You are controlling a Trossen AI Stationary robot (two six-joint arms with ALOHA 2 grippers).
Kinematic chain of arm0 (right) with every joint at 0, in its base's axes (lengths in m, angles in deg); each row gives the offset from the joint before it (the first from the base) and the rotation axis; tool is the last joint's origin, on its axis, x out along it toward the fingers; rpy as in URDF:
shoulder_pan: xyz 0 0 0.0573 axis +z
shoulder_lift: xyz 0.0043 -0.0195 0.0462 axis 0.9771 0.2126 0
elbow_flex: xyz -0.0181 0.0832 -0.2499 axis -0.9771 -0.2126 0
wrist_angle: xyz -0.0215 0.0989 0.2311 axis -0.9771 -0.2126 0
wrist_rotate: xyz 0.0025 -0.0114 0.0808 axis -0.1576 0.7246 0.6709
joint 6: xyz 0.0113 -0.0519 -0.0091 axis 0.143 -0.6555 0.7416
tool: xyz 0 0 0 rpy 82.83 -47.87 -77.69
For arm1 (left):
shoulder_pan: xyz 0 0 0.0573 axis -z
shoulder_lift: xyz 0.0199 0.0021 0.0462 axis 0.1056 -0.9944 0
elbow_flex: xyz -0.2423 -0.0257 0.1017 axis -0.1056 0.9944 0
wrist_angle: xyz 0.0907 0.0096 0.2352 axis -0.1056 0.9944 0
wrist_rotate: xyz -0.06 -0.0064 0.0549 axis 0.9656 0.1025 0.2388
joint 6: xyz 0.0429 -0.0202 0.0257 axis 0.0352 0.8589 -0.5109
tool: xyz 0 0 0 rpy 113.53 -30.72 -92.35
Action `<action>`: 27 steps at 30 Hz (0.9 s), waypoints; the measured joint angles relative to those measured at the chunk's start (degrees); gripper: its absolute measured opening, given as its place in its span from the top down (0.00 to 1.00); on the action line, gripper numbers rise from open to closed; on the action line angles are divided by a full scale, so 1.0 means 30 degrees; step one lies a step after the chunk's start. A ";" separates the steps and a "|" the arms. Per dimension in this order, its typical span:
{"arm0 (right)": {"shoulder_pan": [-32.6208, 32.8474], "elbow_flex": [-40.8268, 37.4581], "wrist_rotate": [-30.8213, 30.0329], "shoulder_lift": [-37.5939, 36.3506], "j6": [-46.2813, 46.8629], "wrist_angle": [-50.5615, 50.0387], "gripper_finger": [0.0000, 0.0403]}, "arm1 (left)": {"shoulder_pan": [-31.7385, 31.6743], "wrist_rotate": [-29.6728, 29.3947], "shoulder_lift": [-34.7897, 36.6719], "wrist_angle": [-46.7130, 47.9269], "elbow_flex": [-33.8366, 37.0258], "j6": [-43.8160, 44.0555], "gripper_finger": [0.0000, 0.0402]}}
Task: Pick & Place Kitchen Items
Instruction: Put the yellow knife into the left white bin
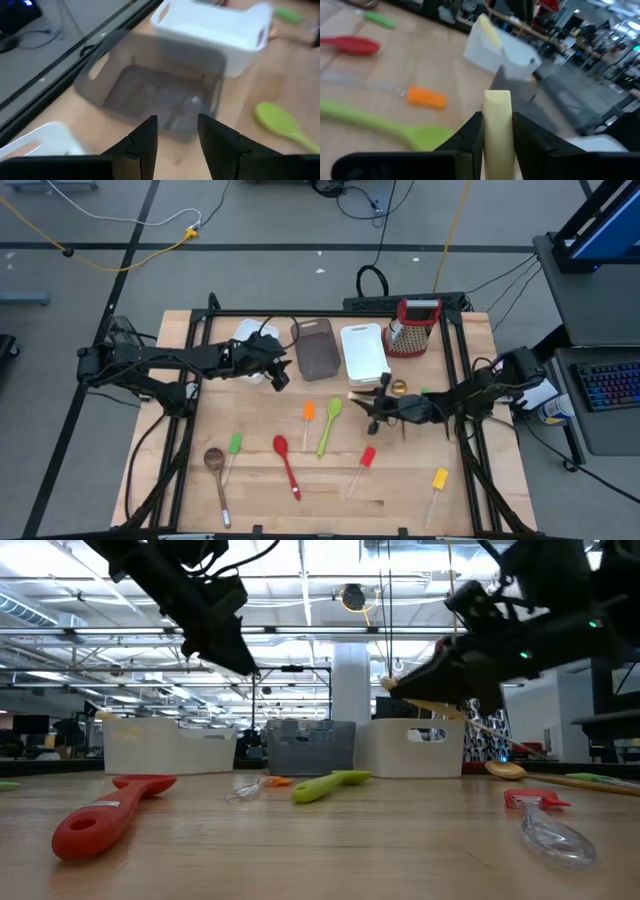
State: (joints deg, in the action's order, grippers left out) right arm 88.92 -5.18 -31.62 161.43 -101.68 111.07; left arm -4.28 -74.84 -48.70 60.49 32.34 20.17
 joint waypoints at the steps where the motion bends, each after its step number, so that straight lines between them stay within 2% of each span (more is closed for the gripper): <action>1: -0.0198 0.0434 0.0017 0.0000 -0.0287 -0.0201 0.81 | -0.0004 0.0336 0.0000 -0.0280 0.0000 0.0004 0.64; 5: -0.0977 0.2405 0.0046 0.0000 -0.1134 -0.2187 0.81 | -0.0004 0.1618 0.0000 -0.1021 0.0000 0.0518 0.64; 11: -0.2082 0.5436 0.0054 0.0000 -0.1022 -0.6476 0.81 | 0.0004 0.1947 0.0000 -0.1672 0.0000 0.1802 0.64; 18: -0.2723 0.6836 0.0256 0.0000 -0.1653 -0.6689 0.81 | 0.0011 0.2075 -0.0006 -0.3170 0.0000 0.1817 0.64; 22: -0.3068 0.7085 0.1566 0.0101 -0.1962 -0.6636 0.81 | 0.0260 0.2076 0.0000 -0.4159 0.0000 0.1729 0.64; 27: -0.3530 0.7724 0.2166 0.0910 -0.2857 -0.6483 0.81 | 0.0695 0.2105 -0.0007 -0.5179 0.0000 0.1698 0.64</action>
State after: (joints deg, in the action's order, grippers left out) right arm 78.33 17.99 -25.13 164.16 -110.25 91.63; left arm -2.19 -68.53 -48.72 44.95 32.34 25.26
